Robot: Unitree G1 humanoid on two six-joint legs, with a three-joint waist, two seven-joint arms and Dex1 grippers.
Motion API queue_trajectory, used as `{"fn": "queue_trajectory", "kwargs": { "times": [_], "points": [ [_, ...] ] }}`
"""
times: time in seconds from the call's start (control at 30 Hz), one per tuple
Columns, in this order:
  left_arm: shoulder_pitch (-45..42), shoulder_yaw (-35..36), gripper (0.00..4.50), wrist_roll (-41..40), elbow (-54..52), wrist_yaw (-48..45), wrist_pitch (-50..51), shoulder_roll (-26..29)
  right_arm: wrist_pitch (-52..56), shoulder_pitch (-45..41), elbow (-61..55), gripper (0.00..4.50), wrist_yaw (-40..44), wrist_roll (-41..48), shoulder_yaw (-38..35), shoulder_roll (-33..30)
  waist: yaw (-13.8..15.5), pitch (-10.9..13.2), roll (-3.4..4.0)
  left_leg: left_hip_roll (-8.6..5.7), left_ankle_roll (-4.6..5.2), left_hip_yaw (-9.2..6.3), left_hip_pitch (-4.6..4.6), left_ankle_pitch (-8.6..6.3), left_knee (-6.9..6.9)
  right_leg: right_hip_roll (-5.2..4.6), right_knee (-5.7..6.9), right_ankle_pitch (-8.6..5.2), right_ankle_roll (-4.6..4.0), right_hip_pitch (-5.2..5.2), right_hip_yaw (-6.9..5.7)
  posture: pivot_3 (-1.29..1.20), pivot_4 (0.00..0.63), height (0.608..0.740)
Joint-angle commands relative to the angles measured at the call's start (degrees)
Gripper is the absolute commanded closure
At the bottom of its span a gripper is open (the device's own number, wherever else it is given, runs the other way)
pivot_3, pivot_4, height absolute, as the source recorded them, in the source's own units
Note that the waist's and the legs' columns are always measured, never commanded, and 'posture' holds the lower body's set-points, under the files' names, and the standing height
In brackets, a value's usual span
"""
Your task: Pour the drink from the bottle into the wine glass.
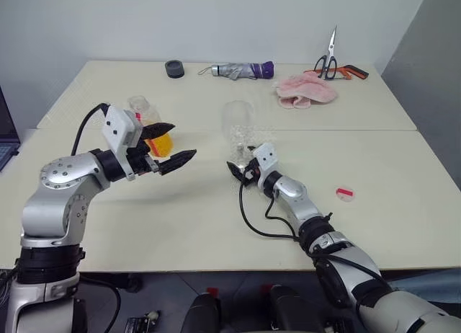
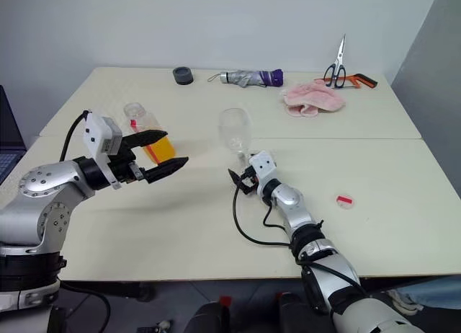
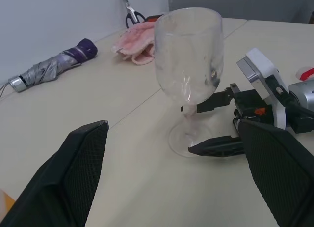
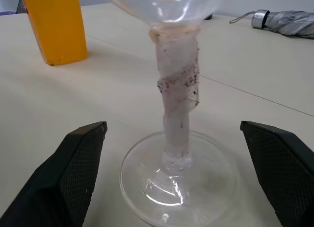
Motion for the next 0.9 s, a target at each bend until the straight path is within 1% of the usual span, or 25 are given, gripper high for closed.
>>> {"fn": "queue_trajectory", "kwargs": {
  "times": [0.03, 0.6, 0.73, 0.9],
  "points": [
    [-1.24, 0.28, 0.0, 0.19, -1.08, -0.23, -1.48, 0.65, 0.23, 0.04, -1.85, 0.04, 0.06, 0.62, -0.58, 0.05, 0.0, 0.0, 0.0, 0.0, 0.0, 0.0, 0.0, 0.0, 0.0, 0.0, 0.0, 0.0, 0.0, 0.0, 0.0, 0.0, 0.15, 0.74],
    [-0.46, 0.11, 0.0, 0.53, -0.7, -0.31, -2.42, 0.18, 2.23, 1.17, -4.76, 0.04, 1.48, 1.36, -1.3, -0.41, 0.0, 0.0, 0.0, 0.0, 0.0, 0.01, -0.01, 0.0, 0.0, 0.02, -0.01, 0.0, 0.0, 0.0, 0.01, 0.0, 0.15, 0.74],
    [-0.37, 0.03, 0.0, 0.56, -0.74, -0.16, -2.62, -0.13, 4.15, 3.3, -9.31, 0.04, 3.66, 2.0, -1.09, -1.07, 0.02, 0.01, 0.01, 0.01, 0.0, 0.0, -0.02, 0.0, 0.0, 0.02, -0.01, 0.0, 0.0, 0.0, 0.0, 0.0, 0.15, 0.74],
    [0.27, 0.17, 0.0, 0.5, -1.17, 0.16, -2.89, -0.52, 9.23, 8.39, -19.91, 0.04, 7.35, 3.5, -0.03, -2.96, 0.07, 0.01, 0.01, 0.02, 0.0, -0.02, -0.05, 0.0, -0.01, 0.02, -0.04, 0.0, 0.0, -0.01, -0.01, 0.0, 0.15, 0.74]
  ]
}}
